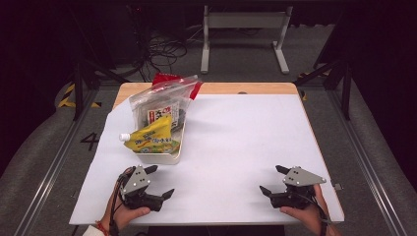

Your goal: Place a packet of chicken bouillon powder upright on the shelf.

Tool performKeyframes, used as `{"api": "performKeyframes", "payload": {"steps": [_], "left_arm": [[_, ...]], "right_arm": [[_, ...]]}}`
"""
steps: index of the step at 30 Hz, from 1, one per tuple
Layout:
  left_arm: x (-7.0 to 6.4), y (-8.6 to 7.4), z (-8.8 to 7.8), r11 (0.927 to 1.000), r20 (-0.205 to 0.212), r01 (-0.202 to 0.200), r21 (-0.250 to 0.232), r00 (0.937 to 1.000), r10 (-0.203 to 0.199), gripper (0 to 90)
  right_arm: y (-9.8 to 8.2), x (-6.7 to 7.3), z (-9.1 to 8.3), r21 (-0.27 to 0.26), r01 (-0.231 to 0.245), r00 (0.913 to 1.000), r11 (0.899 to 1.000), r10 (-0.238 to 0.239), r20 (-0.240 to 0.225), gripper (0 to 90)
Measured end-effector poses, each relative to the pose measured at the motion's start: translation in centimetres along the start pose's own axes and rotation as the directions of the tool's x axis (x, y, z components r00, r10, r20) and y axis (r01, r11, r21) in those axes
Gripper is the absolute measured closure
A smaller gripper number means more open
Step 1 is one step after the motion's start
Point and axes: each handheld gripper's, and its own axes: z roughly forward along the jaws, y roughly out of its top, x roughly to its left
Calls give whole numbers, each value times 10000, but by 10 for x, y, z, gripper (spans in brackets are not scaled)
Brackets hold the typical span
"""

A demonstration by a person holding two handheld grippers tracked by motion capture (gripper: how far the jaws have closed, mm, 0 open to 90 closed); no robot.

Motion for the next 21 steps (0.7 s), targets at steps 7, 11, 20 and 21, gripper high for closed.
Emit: {"api": "performKeyframes", "payload": {"steps": [7,11,20,21], "left_arm": [[0,-1,7,9996,197,-69,290,9998,64,68],[0,-1,11,9993,304,-71,369,9995,60,67],[2,2,17,9993,464,-185,320,9988,170,70],[2,2,17,9995,472,-166,287,9988,152,69]], "right_arm": [[-7,-3,-5,81,104,9997,9999,-105,215,138],[-12,-6,-8,37,10,9995,10000,-11,306,133],[-20,-11,-13,56,-41,9975,10000,37,710,115],[-20,-11,-13,34,-50,9975,10000,47,709,114]]}}
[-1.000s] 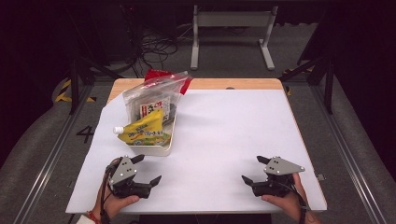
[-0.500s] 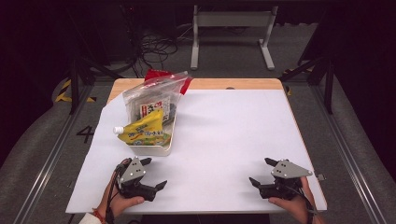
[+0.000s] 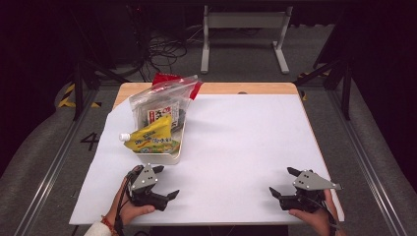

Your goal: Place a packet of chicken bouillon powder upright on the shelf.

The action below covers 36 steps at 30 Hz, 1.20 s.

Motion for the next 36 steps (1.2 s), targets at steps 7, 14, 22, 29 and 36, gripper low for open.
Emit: {"api": "performKeyframes", "payload": {"steps": [7,14,22,29,36], "left_arm": [[1,2,1,10000,87,43,-59,10000,-42,74],[2,1,0,10000,126,-4,-65,9999,5,73],[2,2,0,10000,84,-51,-84,10000,51,72],[3,2,0,9999,-30,-81,-77,10000,81,73],[3,2,0,9998,-54,-176,-26,9998,175,73]], "right_arm": [[-1,1,-1,-60,-55,10000,10000,55,19,111],[-1,4,-1,27,-51,10000,10000,51,18,111],[-1,5,1,65,4,10000,10000,-4,-43,111],[-1,4,0,-15,-3,10000,10000,3,-32,110],[-1,5,0,-13,47,10000,10000,-47,-9,108]]}}
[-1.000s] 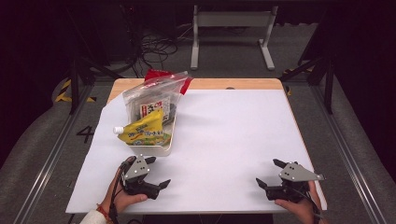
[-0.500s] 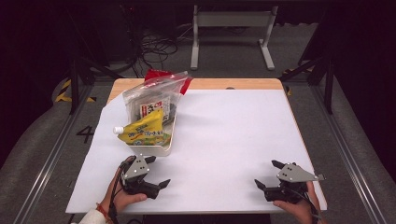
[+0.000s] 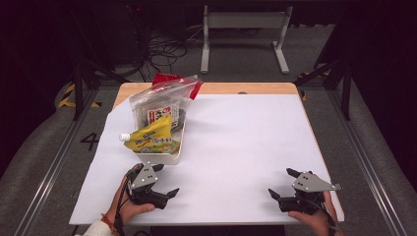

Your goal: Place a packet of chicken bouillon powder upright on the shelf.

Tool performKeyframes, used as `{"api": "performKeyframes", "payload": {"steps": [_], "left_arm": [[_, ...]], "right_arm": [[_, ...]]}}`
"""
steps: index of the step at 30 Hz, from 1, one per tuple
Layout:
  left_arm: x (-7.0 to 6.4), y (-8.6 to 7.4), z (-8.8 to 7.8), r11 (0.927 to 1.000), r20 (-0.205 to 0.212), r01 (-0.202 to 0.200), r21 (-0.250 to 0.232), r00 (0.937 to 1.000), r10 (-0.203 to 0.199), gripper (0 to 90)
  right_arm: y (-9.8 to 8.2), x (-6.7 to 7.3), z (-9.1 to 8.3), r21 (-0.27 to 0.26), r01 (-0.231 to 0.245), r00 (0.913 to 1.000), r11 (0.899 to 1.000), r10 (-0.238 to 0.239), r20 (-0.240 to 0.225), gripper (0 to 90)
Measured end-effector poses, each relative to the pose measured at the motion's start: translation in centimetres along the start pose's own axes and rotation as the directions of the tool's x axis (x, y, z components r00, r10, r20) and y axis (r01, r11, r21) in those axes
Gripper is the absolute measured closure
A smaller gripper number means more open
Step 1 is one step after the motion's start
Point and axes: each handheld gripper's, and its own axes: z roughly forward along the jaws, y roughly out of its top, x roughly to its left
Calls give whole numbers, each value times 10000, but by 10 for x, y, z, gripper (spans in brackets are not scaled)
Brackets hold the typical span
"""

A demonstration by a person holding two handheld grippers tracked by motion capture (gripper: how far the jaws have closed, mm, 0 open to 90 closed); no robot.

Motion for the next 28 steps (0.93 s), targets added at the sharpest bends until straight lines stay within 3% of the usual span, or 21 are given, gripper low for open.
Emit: {"api": "performKeyframes", "payload": {"steps": [16,28], "left_arm": [[4,-2,1,9997,-220,-55,226,9997,60,74],[8,-3,1,9992,-194,-190,351,9996,197,77]], "right_arm": [[-2,-3,3,140,-31,9999,9999,29,148,103],[-4,-10,1,53,-529,9977,9986,526,424,80]]}}
